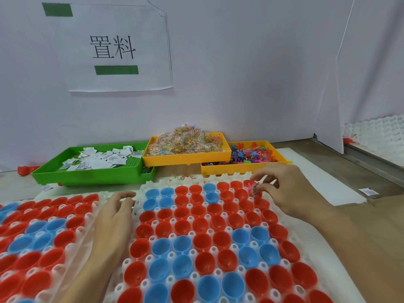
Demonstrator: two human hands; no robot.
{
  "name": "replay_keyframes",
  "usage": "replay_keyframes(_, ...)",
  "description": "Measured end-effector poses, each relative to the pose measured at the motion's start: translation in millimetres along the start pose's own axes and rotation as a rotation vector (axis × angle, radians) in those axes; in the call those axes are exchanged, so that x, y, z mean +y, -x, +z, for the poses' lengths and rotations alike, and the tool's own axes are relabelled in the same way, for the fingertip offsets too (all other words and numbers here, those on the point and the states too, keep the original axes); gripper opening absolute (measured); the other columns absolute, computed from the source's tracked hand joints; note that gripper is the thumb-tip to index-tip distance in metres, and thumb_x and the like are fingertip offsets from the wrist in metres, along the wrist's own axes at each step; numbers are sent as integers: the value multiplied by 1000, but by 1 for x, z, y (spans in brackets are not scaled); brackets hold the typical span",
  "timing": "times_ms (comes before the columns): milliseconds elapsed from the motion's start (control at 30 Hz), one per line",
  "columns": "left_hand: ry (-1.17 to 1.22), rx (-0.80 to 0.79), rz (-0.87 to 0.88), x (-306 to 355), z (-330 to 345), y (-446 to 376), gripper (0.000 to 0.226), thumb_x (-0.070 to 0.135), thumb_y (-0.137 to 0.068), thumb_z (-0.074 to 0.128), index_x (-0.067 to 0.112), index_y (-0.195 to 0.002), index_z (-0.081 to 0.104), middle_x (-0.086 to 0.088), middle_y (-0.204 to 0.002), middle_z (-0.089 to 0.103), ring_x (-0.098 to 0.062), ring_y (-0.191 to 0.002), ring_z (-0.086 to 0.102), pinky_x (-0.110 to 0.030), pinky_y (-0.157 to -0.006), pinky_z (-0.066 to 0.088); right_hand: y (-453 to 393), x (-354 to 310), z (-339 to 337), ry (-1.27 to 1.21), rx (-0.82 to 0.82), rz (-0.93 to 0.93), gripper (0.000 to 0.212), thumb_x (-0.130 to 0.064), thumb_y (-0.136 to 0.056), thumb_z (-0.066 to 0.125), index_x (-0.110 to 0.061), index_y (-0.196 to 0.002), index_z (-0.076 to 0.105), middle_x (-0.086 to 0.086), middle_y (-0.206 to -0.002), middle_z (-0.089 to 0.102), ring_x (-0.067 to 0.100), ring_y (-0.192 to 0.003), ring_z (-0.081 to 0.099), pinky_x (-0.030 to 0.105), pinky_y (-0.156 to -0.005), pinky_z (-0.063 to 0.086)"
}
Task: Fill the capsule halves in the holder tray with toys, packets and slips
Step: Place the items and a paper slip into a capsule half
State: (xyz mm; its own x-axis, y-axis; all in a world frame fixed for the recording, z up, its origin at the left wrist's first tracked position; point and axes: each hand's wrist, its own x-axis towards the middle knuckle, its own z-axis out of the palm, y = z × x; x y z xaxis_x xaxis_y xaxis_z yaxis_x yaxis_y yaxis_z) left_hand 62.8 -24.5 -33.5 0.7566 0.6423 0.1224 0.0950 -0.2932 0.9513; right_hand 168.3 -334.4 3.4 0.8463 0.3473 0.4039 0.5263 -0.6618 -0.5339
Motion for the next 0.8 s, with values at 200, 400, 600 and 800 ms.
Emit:
replay_keyframes(200,2,6,0,1,0,1,25,20,-101,41,33,-102,62,-1,-113,63,-23,-112,57,-52,-100,46,1,2,5,58,15,-16,22,-8,-87,74,-30,-90,70,-13,-92,67,0,-76,59,8,-62,42)
replay_keyframes(400,15,14,0,1,2,-1,25,20,-101,42,33,-101,63,0,-111,64,-23,-111,58,-53,-99,47,1,7,5,63,-27,-29,26,-10,-86,76,-35,-82,69,-19,-90,66,-1,-79,59,10,-62,44)
replay_keyframes(600,57,29,-7,-1,2,-4,27,16,-99,44,32,-94,65,-1,-100,68,-27,-102,62,-57,-95,49,-4,18,-10,-32,199,-7,19,-8,-91,69,-23,-99,75,-16,-91,69,-5,-86,60,2,-67,42)
replay_keyframes(800,95,6,-38,2,-2,-2,24,22,-98,45,34,-95,66,4,-106,68,-23,-105,63,-54,-95,50,-54,18,-19,-17,293,103,17,-15,-96,63,-15,-111,72,-2,-100,71,7,-83,63,20,-75,45)
